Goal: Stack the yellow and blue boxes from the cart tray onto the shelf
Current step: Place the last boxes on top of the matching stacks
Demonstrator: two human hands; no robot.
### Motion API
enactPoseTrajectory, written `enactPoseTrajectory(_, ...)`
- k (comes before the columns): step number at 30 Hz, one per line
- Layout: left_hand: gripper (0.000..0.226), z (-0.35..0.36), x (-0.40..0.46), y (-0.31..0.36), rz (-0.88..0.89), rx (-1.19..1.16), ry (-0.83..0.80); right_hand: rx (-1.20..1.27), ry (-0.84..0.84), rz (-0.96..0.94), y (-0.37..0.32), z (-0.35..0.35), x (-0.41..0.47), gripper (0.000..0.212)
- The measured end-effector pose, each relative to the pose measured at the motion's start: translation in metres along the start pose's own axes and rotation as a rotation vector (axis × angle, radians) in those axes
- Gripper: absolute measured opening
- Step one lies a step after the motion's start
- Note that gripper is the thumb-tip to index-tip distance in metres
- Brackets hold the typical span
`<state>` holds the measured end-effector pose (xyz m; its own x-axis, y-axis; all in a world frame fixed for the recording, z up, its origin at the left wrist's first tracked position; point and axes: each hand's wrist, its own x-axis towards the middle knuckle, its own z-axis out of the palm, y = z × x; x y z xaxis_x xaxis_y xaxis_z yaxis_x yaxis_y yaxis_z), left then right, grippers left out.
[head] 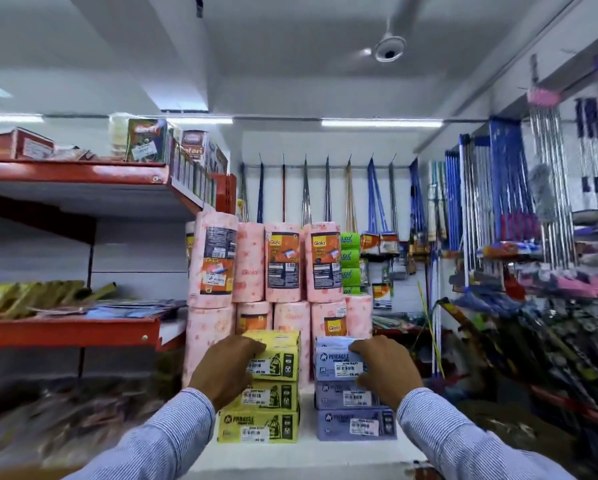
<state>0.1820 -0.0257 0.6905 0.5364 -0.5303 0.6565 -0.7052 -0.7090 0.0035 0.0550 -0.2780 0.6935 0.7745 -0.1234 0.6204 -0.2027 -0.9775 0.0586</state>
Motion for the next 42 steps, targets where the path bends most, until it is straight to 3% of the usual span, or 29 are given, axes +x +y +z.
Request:
enactPoseTrajectory(4,0.056,0.007,0.003,-0.008,-0.02,-0.015,-0.028,-0.011,0.002,0.039,0.003,0.006,0.005,0.033)
enactPoseTrajectory(14,0.04,0.017,0.004,-0.019,0.002,-0.167,0.002,-0.003,0.03,0.036,0.0,0.02,0.006,0.031)
enactPoseTrajectory(18,0.052,0.023,-0.003,-0.022,0.0,-0.249,-0.002,0.03,0.092,-0.012,-0.013,0.024,0.001,0.055)
enactPoseTrajectory(23,0.073,0.027,-0.01,-0.024,0.026,-0.165,0.044,0.065,0.14,-0.251,-0.065,0.037,0.004,0.072)
enactPoseTrajectory(31,0.054,0.029,-0.017,-0.037,-0.049,-0.216,0.064,0.039,0.081,-0.333,-0.117,0.051,0.025,0.075)
enactPoseTrajectory(42,0.046,0.041,-0.013,-0.041,-0.057,-0.284,0.1,0.096,0.098,-0.267,-0.115,0.062,0.031,0.075)
